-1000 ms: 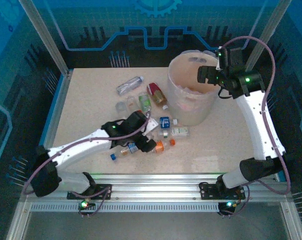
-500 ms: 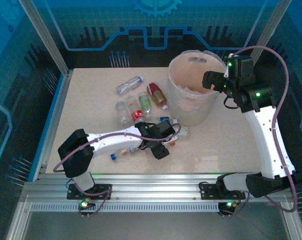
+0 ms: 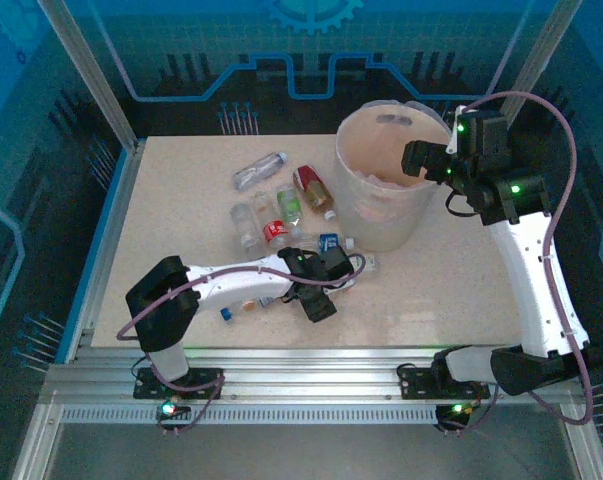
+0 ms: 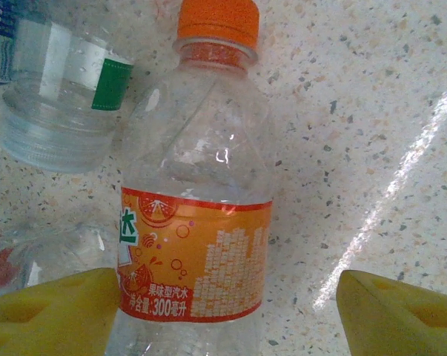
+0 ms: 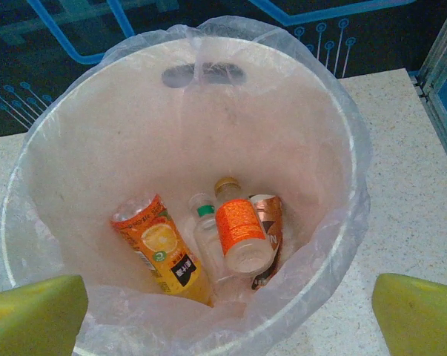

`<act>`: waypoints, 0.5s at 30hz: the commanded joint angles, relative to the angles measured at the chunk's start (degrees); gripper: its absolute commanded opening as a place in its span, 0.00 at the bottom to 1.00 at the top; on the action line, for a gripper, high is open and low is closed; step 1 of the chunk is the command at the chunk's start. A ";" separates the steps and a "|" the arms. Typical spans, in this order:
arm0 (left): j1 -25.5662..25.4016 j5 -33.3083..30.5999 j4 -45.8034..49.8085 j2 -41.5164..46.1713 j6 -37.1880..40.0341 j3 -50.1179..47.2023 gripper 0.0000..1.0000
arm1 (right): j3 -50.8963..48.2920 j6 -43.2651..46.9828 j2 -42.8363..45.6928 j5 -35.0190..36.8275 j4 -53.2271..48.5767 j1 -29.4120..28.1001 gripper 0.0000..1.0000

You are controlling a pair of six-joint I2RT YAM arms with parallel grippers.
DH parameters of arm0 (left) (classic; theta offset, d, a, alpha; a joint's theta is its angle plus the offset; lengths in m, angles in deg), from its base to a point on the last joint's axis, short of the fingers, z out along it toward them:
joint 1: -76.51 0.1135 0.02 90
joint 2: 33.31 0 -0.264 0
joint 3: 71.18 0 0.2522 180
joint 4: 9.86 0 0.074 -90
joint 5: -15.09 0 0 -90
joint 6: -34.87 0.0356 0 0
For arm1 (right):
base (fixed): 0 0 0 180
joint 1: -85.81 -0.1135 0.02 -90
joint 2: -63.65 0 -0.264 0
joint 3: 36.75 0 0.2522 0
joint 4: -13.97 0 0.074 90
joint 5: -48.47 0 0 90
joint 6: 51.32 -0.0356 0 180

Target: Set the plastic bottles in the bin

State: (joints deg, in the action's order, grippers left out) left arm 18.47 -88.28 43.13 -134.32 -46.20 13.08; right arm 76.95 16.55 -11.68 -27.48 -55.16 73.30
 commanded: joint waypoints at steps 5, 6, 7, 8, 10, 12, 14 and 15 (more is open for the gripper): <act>-0.32 -2.58 1.03 -2.37 -0.98 1.18 0.79 | -0.35 -0.36 -0.15 -1.11 1.23 0.77 1.00; -0.32 -2.92 1.03 -2.56 -0.97 1.25 0.79 | -0.44 -0.23 -0.22 -1.09 1.21 0.80 1.00; -0.32 -3.06 0.95 -2.76 -0.93 1.29 0.78 | -0.45 -0.25 -0.21 -1.20 1.22 0.80 1.00; -0.31 -3.08 1.08 -2.96 -0.93 1.43 0.79 | -0.43 -0.15 -0.18 -1.21 1.32 0.82 1.00; -0.32 -2.67 1.09 -3.22 -0.89 1.57 0.78 | -0.54 -0.18 -0.32 -1.30 1.43 0.81 1.00; -0.32 -2.04 1.07 -3.36 -0.99 1.48 0.75 | -0.55 -0.06 -0.34 -1.28 1.39 0.82 1.00; -0.45 -1.65 1.06 -3.35 -1.15 1.20 0.75 | -0.62 -0.10 -0.38 -1.21 1.32 0.79 1.00; -0.56 -1.53 1.10 -3.32 -1.30 1.01 0.75 | -0.67 -0.10 -0.33 -1.13 1.32 0.75 1.00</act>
State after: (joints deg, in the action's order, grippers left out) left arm 18.47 -90.14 43.11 -137.36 -46.20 13.16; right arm 76.69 16.57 -11.75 -28.20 -54.99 73.30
